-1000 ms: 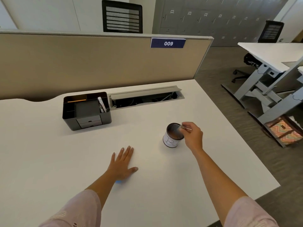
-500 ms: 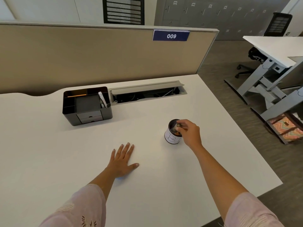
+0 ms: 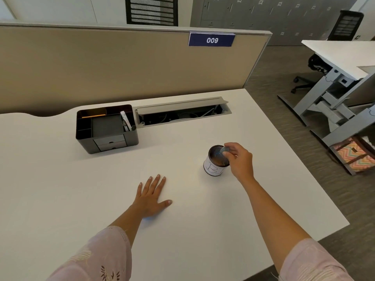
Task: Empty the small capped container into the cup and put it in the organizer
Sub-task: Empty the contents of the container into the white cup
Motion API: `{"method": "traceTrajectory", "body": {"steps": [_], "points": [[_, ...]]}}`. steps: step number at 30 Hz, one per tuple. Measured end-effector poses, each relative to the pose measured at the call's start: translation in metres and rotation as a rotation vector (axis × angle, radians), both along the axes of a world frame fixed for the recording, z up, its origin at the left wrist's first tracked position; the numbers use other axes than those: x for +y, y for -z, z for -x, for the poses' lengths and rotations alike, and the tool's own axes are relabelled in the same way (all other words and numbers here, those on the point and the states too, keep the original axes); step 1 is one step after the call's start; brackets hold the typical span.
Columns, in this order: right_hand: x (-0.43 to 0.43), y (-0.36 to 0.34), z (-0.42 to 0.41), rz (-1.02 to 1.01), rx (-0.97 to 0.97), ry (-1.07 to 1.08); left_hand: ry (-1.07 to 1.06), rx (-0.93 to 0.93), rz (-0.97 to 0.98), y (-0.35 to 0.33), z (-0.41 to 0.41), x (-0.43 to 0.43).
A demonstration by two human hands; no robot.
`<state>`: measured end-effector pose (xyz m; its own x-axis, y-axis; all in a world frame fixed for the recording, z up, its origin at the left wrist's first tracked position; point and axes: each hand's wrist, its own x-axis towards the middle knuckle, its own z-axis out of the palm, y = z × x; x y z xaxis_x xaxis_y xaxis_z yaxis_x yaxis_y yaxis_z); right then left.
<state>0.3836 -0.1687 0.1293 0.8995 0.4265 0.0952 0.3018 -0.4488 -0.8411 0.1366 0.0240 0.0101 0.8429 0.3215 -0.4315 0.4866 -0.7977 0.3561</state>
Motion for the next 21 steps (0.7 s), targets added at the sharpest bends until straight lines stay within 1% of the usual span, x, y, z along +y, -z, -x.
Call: {"method": "traceTrajectory", "body": {"steps": [2,6,14,17,21], "points": [[0.0014,0.0000,0.0013,0.022,0.000,-0.023,0.001,0.001,0.003,-0.0005,0.0002,0.0002],[0.0047,-0.0005,0.0040,0.041,0.073,-0.070,0.002,-0.003,0.007,0.0005,0.0002,0.0016],[0.0048,-0.0006,0.0019,0.025,0.081,-0.051,-0.003,-0.004,0.006,0.0015,0.0009,0.0015],[0.0039,-0.0020,0.0003,0.002,0.111,-0.046,-0.002,-0.011,0.003,0.0024,0.0009,0.0016],[0.0026,-0.0035,-0.0030,-0.059,0.164,0.036,-0.003,-0.009,0.005,0.0033,0.0016,0.0018]]}}
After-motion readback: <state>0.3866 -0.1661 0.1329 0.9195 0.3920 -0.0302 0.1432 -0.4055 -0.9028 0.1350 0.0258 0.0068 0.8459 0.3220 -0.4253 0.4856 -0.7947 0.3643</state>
